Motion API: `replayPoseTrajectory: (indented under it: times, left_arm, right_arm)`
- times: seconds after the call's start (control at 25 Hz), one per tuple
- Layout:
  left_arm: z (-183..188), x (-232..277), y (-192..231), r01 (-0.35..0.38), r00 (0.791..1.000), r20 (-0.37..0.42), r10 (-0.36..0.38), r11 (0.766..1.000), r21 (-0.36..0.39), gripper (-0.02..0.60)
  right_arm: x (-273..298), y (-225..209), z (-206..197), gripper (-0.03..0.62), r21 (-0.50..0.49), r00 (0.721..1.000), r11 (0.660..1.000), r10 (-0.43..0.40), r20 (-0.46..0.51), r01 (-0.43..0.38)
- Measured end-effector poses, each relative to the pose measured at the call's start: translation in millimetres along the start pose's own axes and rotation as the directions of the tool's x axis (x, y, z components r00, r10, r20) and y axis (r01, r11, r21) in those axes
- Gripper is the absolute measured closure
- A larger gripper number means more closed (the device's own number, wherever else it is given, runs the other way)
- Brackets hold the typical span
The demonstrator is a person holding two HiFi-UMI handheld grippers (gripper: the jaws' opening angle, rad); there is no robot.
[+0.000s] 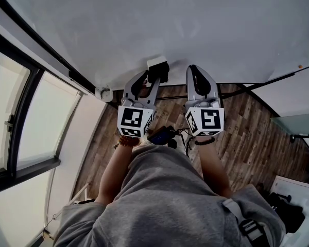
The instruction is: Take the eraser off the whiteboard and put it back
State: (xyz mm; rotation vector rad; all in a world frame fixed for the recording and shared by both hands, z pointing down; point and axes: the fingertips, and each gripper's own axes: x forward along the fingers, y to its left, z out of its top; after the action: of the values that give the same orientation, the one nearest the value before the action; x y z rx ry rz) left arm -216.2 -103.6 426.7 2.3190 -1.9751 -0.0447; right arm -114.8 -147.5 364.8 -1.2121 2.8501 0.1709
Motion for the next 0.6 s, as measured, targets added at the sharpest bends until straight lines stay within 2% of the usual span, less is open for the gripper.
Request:
replayPoseTrajectory:
  times: [0.6]
  left_arm:
    - [0.0, 1.8, 4.6, 0.002, 1.000, 0.000, -0.002, 1.000, -0.003, 0.446]
  right_arm:
    - [4.0, -1.3, 0.6, 0.560, 0.005, 1.000, 1.000, -0.005, 0.004, 0.005]
